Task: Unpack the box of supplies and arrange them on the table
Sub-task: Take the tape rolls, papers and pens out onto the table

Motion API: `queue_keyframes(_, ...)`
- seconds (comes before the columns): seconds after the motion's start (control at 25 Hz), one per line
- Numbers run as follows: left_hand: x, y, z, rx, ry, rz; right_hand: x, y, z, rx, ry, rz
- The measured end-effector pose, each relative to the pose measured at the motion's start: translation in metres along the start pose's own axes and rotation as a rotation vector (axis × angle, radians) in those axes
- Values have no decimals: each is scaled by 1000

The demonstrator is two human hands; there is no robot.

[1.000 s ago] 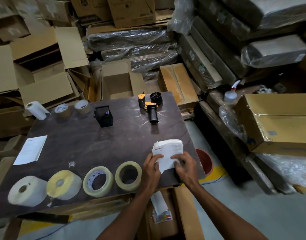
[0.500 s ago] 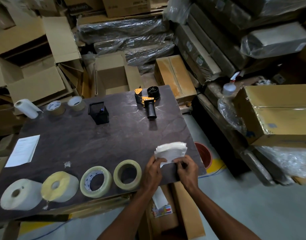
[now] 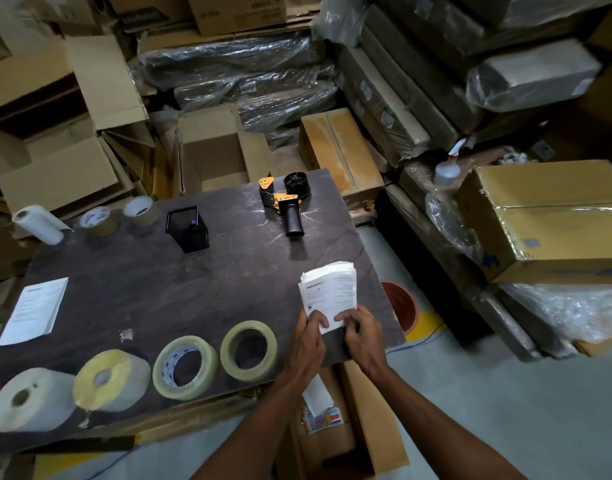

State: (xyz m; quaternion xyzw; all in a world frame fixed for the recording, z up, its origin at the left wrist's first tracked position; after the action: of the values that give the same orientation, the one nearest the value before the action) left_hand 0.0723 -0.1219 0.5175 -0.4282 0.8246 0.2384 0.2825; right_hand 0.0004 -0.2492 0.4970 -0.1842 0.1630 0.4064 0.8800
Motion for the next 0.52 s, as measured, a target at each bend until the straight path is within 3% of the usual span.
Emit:
queue_keyframes(0.32,-7,11,11,-66,153,-158,-10,6,-1,-2,0,56)
queue_keyframes(0.52,-6,30,16,-217,202,-184,-6,16,3,22,-5,148)
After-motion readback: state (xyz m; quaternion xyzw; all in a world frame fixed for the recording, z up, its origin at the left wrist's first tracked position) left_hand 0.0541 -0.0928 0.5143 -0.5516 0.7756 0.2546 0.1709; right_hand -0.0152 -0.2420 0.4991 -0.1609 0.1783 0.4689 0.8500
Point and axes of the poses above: each hand's wrist, its own y-axis away from the middle knuckle, its own x-axis out of the palm, z = x × y, the point moved 1 cm from there along -y, towards the middle knuckle, and after that the axes turned 8 degrees about -x, right-handed, at the moved point
